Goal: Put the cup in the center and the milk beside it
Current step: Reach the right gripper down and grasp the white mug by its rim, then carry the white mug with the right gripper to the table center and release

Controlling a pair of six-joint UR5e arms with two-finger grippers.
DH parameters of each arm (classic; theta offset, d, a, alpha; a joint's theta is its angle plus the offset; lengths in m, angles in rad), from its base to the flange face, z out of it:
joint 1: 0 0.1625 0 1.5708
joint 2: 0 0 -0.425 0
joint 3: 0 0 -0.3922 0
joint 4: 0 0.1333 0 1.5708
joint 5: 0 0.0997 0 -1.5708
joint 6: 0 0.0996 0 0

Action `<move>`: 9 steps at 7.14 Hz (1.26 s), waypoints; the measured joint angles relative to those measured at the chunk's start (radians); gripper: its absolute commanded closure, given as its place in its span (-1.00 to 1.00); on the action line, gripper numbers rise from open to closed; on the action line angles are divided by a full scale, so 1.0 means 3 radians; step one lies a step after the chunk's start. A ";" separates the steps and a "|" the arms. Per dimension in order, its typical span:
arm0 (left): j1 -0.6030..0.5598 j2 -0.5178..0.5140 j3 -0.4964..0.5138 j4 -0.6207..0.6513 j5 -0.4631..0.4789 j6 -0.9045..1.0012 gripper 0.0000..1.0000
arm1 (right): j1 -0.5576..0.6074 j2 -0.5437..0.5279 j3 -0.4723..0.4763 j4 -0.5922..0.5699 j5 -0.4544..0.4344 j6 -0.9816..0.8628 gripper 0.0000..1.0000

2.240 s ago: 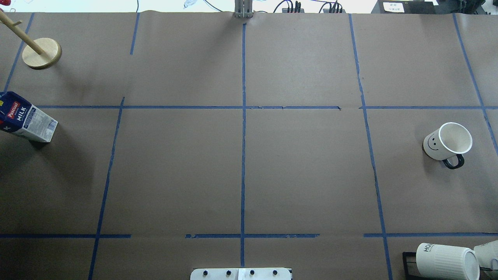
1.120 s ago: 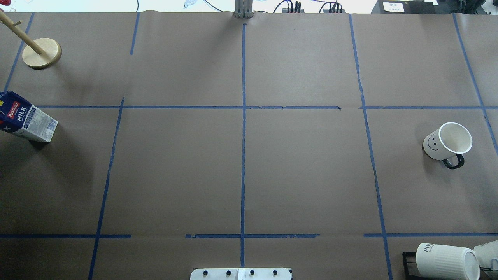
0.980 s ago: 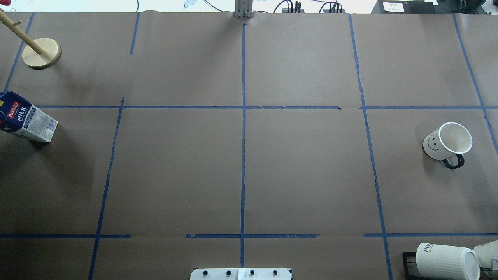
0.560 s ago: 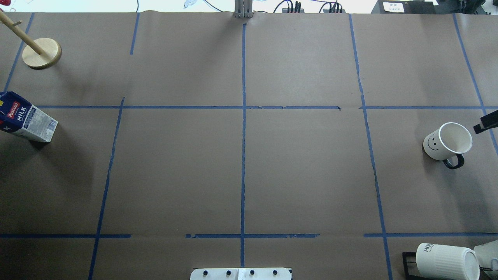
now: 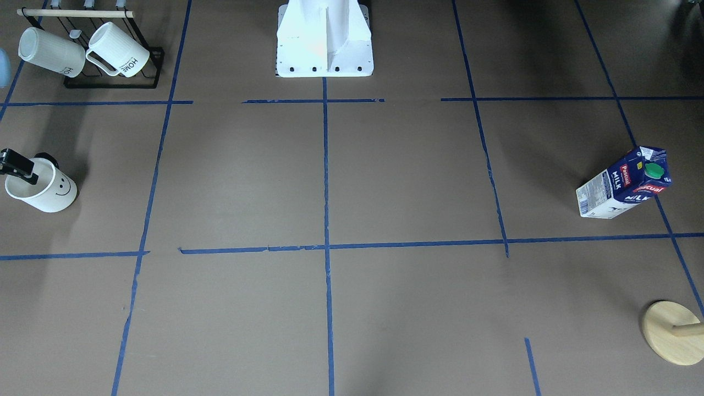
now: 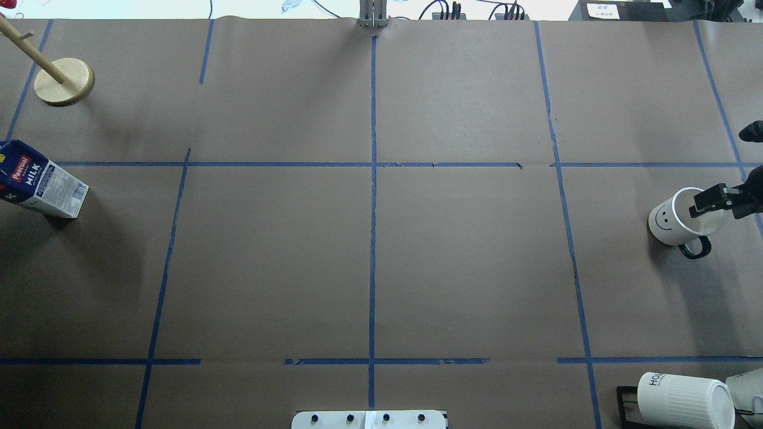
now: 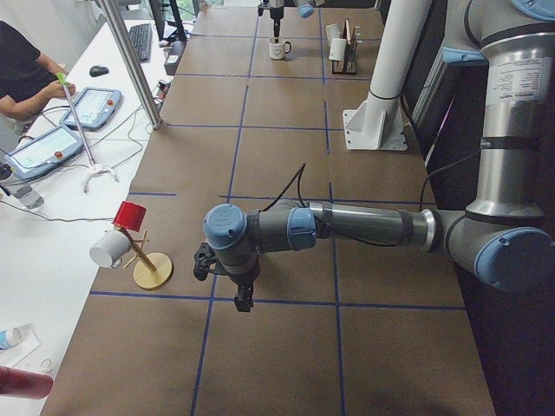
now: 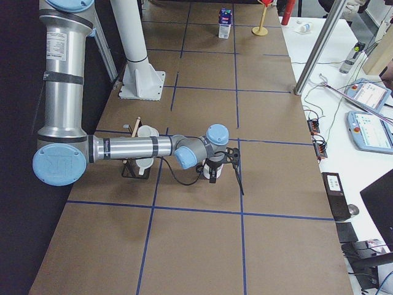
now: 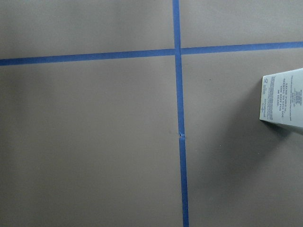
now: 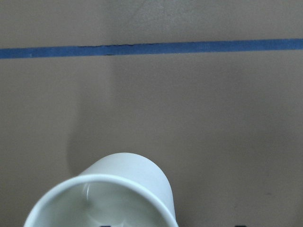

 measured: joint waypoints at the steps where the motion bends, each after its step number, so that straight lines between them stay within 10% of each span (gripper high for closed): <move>1: 0.0000 -0.0002 0.0000 -0.0002 0.0000 -0.0001 -1.00 | -0.0012 0.0010 -0.0025 0.0029 0.0000 0.0027 1.00; 5: 0.0000 -0.0006 -0.0006 -0.0013 -0.0005 0.0004 -1.00 | -0.0154 0.0340 0.0318 0.0002 0.0191 0.0373 1.00; 9: 0.0000 -0.0006 -0.0009 -0.0119 -0.0005 0.0004 -1.00 | -0.1060 0.2136 -0.0061 -0.0552 -0.0228 0.1987 1.00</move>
